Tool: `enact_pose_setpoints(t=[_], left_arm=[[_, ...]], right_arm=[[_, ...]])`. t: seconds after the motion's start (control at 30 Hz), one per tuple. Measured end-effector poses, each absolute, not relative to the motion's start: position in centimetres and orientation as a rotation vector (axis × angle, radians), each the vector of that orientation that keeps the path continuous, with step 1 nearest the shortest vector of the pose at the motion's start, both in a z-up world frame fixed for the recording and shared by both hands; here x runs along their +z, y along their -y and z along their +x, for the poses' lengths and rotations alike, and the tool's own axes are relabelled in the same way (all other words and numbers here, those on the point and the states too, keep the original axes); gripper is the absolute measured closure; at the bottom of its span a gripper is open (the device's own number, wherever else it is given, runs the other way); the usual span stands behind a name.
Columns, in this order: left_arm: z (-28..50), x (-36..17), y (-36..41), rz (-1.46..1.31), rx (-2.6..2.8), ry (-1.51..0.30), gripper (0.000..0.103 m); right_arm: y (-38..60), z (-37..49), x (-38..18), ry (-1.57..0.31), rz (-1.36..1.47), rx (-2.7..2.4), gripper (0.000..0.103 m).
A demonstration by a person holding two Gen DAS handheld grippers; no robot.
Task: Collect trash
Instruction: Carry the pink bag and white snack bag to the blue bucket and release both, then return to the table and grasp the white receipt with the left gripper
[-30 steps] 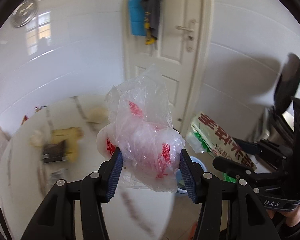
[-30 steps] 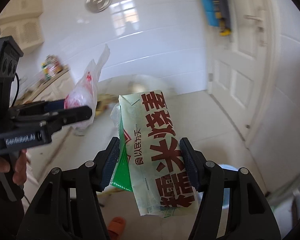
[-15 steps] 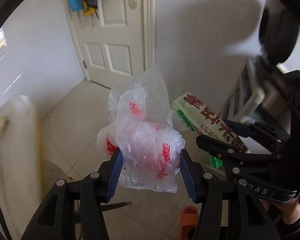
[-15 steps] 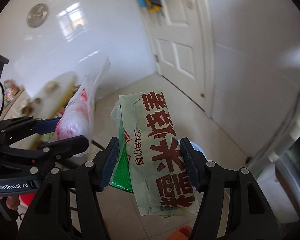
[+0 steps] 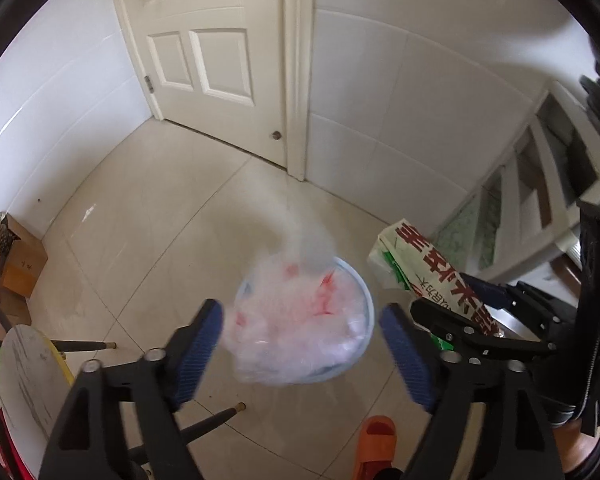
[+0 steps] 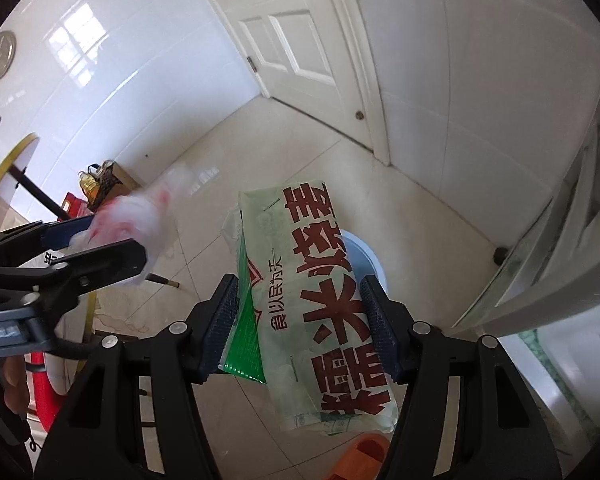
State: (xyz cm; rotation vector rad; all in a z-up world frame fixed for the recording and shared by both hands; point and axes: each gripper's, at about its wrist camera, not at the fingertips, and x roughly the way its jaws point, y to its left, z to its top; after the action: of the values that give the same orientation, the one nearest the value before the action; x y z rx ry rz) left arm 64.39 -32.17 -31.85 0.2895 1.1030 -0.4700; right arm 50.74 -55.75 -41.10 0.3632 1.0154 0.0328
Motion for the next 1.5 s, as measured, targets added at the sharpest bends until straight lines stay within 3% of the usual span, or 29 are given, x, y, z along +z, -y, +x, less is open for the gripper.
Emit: enact_pose_setpoints(t=[0.1,0.4,0.7,0.73,0.87,1.13,1.5], left_arm=[[65.5,-32.8,33.6,0.261,-0.457,-1.099,0.014],[61.4,-28.7,32.0,0.22,-0.405,-1.014,0.013],[53.7,-20.3,28.7,0.17,-0.415,-0.874,0.011],[52.5,-19.0,27.9,0.155,-0.416,-0.849,0.009],[47.8,-14.6,23.6,0.124,-0.414,-0.754,0.002],[38.3,-8.2,12.2,0.088,-0.325,-0.605,0.001],[33.3,-9.3,-0.9,0.05,-0.106,-0.642,0.001]], right_arm=[[56.0,51.3,-42.0,-1.022,0.378,0.041,0.044],[54.3,52.9,-41.8,-0.988,0.402,0.067,0.037],[51.1,49.1,-33.7,-0.904,0.317,0.07,0.026],[50.5,48.1,-32.0,-0.885,0.303,0.074,0.021],[47.8,45.1,-26.8,-0.833,0.246,0.111,0.02],[38.7,39.0,-17.0,-0.685,0.115,0.211,0.015],[25.3,38.0,-13.7,-0.661,-0.008,0.358,0.01]])
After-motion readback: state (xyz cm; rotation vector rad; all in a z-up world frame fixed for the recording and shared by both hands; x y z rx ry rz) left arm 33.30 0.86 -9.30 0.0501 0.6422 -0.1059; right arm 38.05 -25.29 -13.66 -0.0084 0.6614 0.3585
